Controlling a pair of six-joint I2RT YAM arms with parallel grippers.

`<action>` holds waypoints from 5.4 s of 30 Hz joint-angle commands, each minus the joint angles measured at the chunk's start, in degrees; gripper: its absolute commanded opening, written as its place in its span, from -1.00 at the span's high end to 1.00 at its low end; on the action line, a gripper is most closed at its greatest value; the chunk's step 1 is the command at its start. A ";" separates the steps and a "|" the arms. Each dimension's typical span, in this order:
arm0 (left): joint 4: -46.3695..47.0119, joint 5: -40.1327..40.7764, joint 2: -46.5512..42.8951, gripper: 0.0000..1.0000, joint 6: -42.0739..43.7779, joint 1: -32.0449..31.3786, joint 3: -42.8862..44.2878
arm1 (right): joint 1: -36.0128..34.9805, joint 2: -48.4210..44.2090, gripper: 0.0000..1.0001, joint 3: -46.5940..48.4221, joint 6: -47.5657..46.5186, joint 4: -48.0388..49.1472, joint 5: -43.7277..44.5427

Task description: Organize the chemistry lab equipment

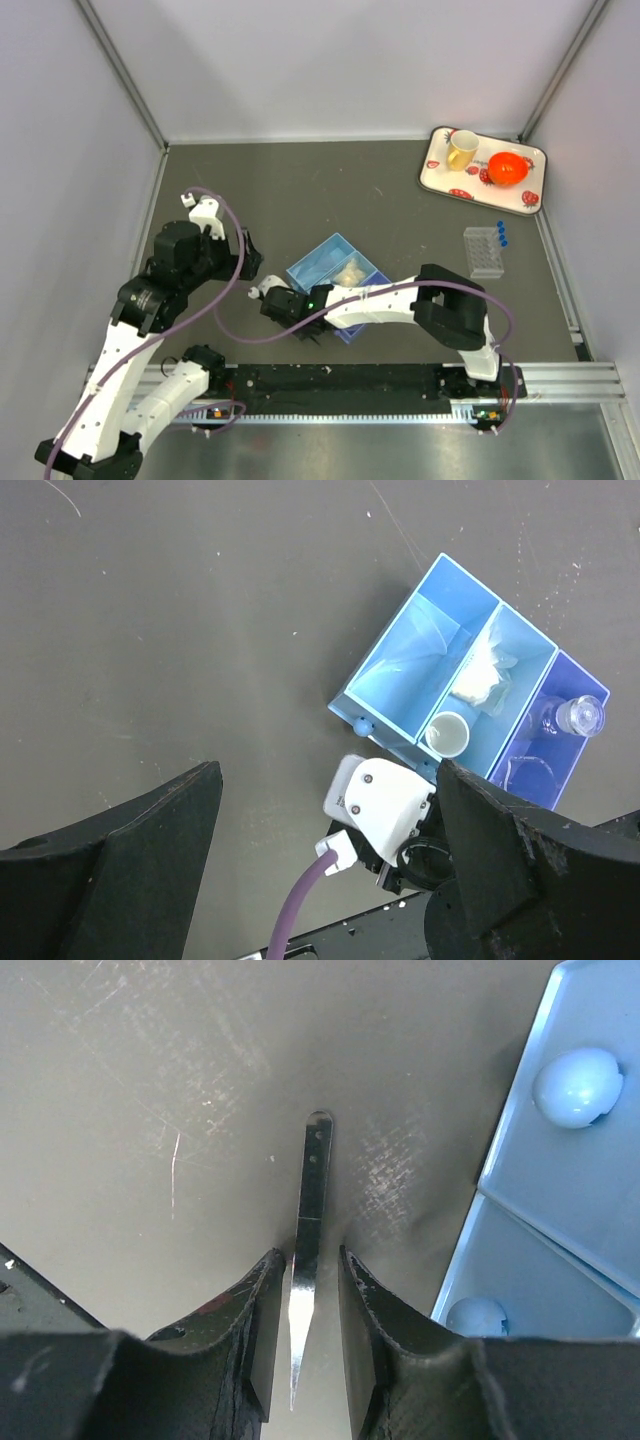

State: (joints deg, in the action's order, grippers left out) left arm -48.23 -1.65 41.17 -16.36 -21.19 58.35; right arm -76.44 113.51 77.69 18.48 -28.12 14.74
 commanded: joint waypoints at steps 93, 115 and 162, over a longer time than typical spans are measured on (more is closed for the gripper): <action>-1.96 -3.62 -4.25 -0.89 4.41 -0.17 2.39 | 21.07 -16.49 1.00 -1.58 -77.09 2.90 -20.01; -0.55 -5.03 -4.43 -0.89 4.76 -0.17 0.54 | 23.10 -6.90 1.00 3.34 -84.66 -5.45 -25.47; -0.73 -3.80 -1.35 -0.90 4.41 -0.17 3.26 | 22.74 -24.47 0.54 8.88 -77.47 -10.11 -21.86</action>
State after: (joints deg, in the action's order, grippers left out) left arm -51.48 -6.39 39.27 -12.03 -21.21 58.96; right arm -54.13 98.35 84.49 -62.24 -39.03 -6.52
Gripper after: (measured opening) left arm 0.950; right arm 0.222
